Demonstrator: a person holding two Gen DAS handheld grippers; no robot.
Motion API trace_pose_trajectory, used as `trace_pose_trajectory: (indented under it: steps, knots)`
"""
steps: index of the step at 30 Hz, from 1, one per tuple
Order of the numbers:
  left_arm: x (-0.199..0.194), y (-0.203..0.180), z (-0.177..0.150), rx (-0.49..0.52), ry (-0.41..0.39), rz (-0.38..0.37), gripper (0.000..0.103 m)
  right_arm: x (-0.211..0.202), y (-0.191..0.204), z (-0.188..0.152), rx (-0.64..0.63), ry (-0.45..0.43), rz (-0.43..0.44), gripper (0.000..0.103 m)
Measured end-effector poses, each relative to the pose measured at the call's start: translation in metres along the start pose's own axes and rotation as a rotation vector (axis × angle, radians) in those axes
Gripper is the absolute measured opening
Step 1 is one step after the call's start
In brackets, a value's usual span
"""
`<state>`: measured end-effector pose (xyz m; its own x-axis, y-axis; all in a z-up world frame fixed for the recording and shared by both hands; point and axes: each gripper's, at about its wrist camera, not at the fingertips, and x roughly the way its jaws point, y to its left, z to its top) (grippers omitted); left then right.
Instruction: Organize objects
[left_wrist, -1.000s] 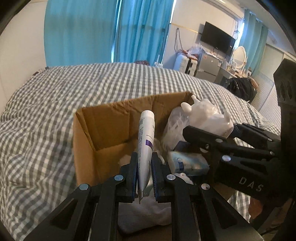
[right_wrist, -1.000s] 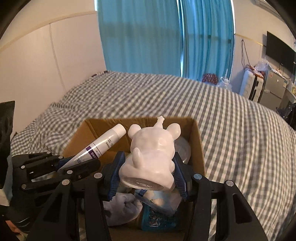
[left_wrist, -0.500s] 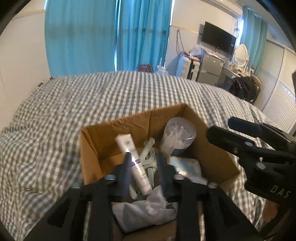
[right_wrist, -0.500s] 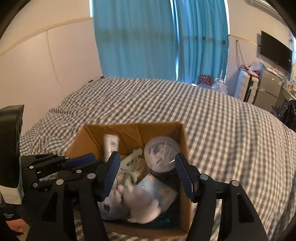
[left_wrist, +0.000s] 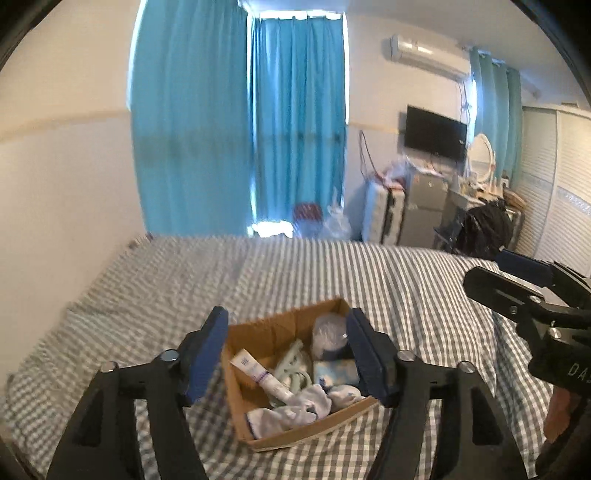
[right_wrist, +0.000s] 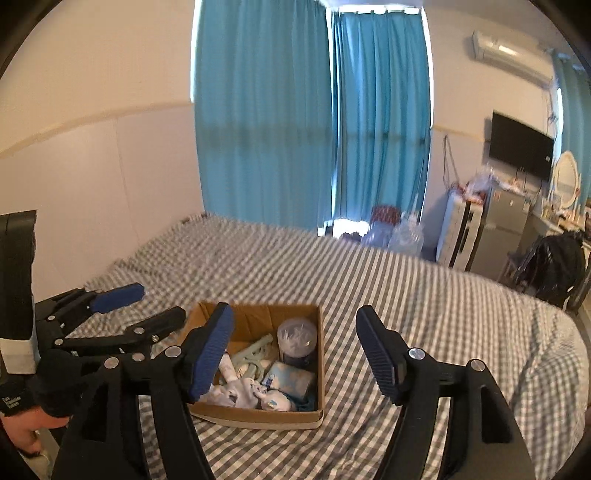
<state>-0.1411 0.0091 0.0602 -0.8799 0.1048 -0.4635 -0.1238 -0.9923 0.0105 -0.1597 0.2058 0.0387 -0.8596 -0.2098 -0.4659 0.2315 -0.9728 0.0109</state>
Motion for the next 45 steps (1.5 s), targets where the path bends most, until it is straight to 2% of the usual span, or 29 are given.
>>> trace_pose_trajectory:
  steps: [1, 4, 7, 8, 14, 16, 18, 22, 25, 28, 31, 39, 42, 45]
  knots:
    - [-0.009, -0.002, 0.000, 0.003, -0.014, 0.014, 0.082, -0.014, -0.001, 0.002, 0.005, -0.023, 0.003, 0.073]
    - [-0.040, -0.004, -0.005, 0.002, -0.063, 0.036, 0.089, -0.039, -0.003, 0.003, 0.021, -0.062, 0.017, 0.079]
    - [-0.065, -0.005, -0.012, -0.013, -0.111, 0.050, 0.102, -0.065, -0.007, -0.003, 0.022, -0.099, 0.036, 0.090]
    - [-0.071, -0.005, -0.014, -0.014, -0.124, 0.058, 0.103, -0.073, -0.006, -0.006, 0.016, -0.113, 0.039, 0.094]
    - [-0.098, -0.002, -0.023, -0.056, -0.179, 0.108, 0.103, -0.105, 0.002, -0.024, -0.019, -0.168, 0.015, 0.096]
    - [-0.101, -0.001, -0.034, -0.077, -0.196, 0.121, 0.103, -0.108, 0.003, -0.027, -0.018, -0.184, 0.004, 0.103]
    - [-0.102, -0.002, -0.053, -0.096, -0.218, 0.123, 0.103, -0.112, 0.003, -0.035, -0.016, -0.221, -0.021, 0.103]
    - [-0.095, -0.002, -0.097, -0.109, -0.241, 0.149, 0.103, -0.099, 0.005, -0.073, -0.013, -0.260, -0.093, 0.103]
    - [-0.090, 0.001, -0.116, -0.112, -0.213, 0.159, 0.103, -0.076, 0.008, -0.108, 0.011, -0.223, -0.116, 0.103]
    - [-0.086, 0.005, -0.122, -0.115, -0.190, 0.141, 0.103, -0.068, 0.016, -0.127, -0.024, -0.218, -0.099, 0.103]
    - [-0.085, 0.005, -0.124, -0.112, -0.197, 0.166, 0.103, -0.068, 0.020, -0.134, -0.049, -0.247, -0.110, 0.103]
    - [-0.081, -0.004, -0.127, -0.088, -0.198, 0.149, 0.103, -0.071, 0.009, -0.135, 0.016, -0.253, -0.112, 0.103]
    - [-0.082, -0.005, -0.127, -0.088, -0.194, 0.174, 0.103, -0.070, 0.007, -0.138, 0.022, -0.244, -0.114, 0.103]
    - [-0.081, -0.004, -0.127, -0.098, -0.173, 0.164, 0.103, -0.069, 0.005, -0.139, 0.030, -0.235, -0.121, 0.103]
